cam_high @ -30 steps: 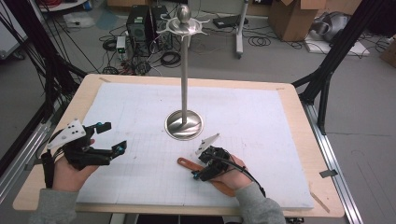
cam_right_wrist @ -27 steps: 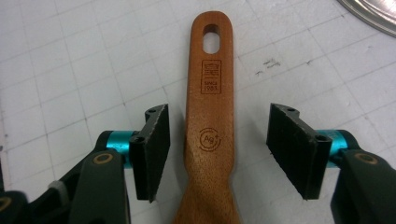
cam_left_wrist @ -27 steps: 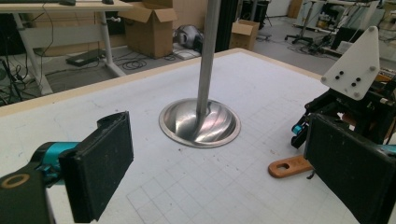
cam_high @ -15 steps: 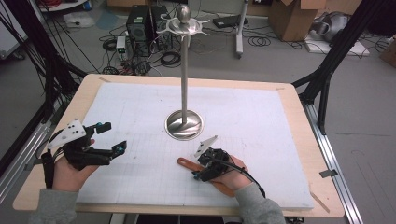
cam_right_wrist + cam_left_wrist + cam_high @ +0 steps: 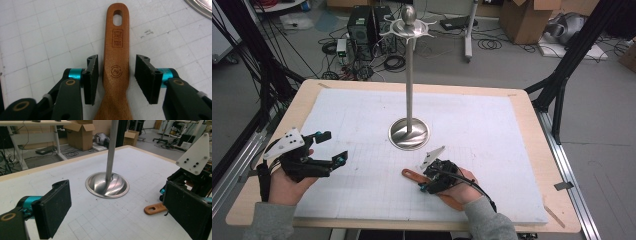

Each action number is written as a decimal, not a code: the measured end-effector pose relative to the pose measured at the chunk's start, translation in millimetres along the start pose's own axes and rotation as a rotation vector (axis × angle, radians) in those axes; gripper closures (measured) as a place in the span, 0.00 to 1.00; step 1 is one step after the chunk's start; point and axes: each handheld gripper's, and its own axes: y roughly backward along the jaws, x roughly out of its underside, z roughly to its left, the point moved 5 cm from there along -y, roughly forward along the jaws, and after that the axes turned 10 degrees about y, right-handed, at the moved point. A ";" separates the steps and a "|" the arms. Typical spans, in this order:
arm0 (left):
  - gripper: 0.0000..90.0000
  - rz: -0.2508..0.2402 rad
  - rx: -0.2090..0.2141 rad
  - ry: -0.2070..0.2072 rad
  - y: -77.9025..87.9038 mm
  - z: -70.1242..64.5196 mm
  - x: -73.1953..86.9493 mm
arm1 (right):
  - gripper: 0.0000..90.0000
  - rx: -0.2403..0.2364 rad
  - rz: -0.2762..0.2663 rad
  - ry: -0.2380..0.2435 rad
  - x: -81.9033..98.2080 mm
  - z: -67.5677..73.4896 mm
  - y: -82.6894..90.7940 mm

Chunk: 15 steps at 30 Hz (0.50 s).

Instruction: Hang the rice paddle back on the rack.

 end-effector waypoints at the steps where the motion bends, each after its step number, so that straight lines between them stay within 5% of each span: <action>1: 0.10 0.001 -0.001 -0.001 0.0 0.1 0.1 | 0.64 -0.003 0.000 0.001 0.0 0.2 0.2; 15: 0.10 0.004 0.000 -0.002 -0.5 0.1 0.6 | 0.71 0.001 0.005 -0.012 -0.3 -0.4 1.0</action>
